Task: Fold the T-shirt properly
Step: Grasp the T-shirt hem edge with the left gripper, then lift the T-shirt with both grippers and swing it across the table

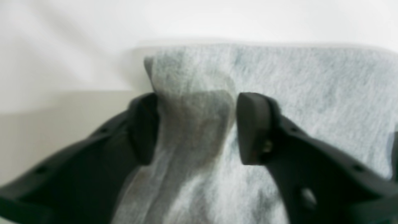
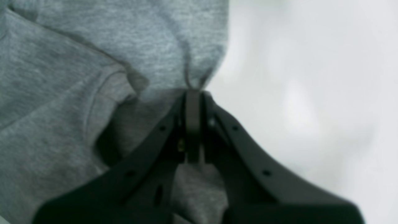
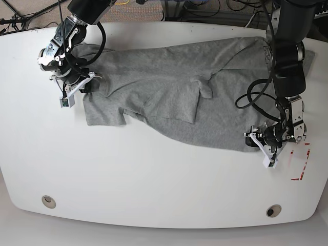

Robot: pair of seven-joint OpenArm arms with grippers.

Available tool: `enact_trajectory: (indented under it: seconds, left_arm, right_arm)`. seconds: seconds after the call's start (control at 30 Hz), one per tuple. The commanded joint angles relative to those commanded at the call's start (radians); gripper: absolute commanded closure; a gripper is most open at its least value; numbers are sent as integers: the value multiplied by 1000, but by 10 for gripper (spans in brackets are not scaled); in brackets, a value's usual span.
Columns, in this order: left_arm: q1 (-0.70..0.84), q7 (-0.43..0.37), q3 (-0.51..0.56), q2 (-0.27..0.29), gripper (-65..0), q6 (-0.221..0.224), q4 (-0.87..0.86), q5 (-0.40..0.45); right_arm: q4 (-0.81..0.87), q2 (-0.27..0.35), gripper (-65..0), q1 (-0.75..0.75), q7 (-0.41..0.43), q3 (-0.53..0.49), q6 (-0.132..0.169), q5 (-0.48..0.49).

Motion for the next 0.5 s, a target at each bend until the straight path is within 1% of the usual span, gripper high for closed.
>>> enact_trajectory:
  seconds: [0.03, 0.1, 0.33, 0.5]
  left_arm:
    - [0, -2, 0, 0, -42, 0, 0, 0]
    - [0, -2, 0, 0, 0, 0, 0, 0]
    - [0, 3, 0, 0, 0, -3, 8, -2]
    - [9, 9, -2, 0, 0, -46, 54, -2]
  right_arm:
    - [0, 0, 0, 0, 0, 0, 0, 0]
    - [0, 0, -10, 11, 0, 0, 0, -2]
    - [26, 2, 0, 21, -8, 0, 0, -3]
    - [92, 3, 0, 23, -40, 0, 0, -3]
